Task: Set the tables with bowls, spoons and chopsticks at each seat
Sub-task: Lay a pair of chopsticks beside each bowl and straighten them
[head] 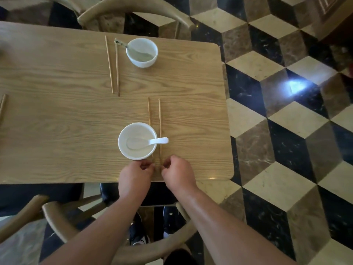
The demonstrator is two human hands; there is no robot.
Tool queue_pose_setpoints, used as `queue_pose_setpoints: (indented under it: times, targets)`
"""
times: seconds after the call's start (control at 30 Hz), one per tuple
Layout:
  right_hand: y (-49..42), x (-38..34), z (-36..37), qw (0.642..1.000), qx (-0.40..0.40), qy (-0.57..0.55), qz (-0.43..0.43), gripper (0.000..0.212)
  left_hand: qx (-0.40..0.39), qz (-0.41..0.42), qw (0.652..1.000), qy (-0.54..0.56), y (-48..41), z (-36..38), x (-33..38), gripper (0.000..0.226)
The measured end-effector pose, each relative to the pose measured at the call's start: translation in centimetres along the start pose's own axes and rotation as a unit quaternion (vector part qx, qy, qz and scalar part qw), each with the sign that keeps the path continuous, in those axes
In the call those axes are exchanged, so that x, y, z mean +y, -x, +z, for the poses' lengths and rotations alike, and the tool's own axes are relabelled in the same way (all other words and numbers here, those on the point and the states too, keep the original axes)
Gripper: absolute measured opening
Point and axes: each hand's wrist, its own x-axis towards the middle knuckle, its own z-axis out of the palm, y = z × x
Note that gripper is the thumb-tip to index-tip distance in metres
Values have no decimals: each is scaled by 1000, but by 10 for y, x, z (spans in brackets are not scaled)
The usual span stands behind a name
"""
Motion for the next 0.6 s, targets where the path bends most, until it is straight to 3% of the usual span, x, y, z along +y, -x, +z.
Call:
queue_pose_setpoints:
  times: [0.27, 0.5, 0.6]
  targets:
    - [-7, -8, -3, 999, 29, 23, -4, 16, -26, 28, 999, 11, 0, -6, -5, 21]
    - [-25, 20, -48, 990, 54, 128, -6, 5, -32, 19, 999, 3, 1, -7, -2, 13]
    - [-39, 43, -84, 981, 68, 183, 1, 9, -30, 19, 999, 8, 2, -8, -3, 11]
